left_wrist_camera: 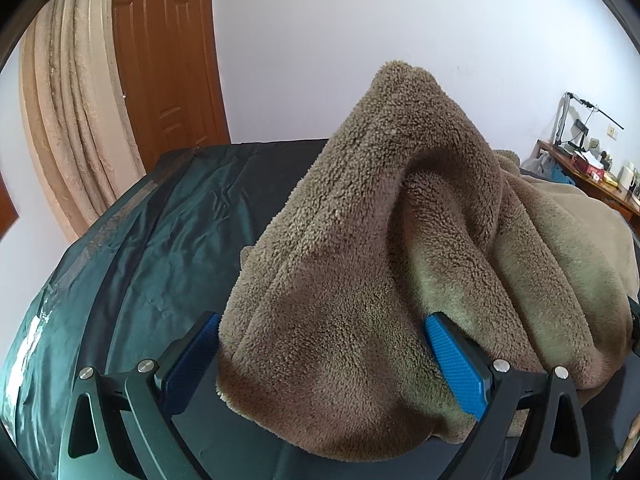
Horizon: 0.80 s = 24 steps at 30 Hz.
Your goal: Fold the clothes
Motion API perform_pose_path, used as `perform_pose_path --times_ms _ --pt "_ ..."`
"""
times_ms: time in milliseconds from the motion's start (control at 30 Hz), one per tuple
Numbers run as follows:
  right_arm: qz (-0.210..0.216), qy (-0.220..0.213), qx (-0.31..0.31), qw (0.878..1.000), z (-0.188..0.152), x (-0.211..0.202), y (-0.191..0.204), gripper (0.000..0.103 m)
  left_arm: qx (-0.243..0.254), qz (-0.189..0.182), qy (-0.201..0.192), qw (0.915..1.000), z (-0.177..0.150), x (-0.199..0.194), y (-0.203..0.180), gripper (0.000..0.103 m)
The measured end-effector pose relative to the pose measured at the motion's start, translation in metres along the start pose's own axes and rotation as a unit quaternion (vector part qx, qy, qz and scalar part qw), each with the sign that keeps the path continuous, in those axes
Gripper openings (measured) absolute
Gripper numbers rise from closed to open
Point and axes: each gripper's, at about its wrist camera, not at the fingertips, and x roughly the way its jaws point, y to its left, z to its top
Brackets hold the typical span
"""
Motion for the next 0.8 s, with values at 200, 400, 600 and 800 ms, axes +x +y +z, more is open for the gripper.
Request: perform_pose_path --times_ms 200,400,600,800 --pt "0.001 0.011 -0.004 1.0 -0.003 0.006 0.001 0.103 0.001 0.001 0.006 1.0 -0.009 -0.001 -0.009 0.102" --pt "0.002 0.018 -0.011 1.0 -0.005 0.011 0.003 0.103 0.004 0.001 0.01 0.9999 -0.015 -0.004 -0.016 0.102" --pt "0.008 0.027 -0.009 1.0 -0.007 0.015 0.002 0.103 -0.004 -0.008 0.018 0.9998 -0.021 -0.008 -0.021 0.102" --pt "0.018 0.046 -0.002 0.999 -0.009 0.023 -0.002 0.103 -0.013 -0.019 0.028 0.9994 -0.027 -0.011 -0.018 0.102"
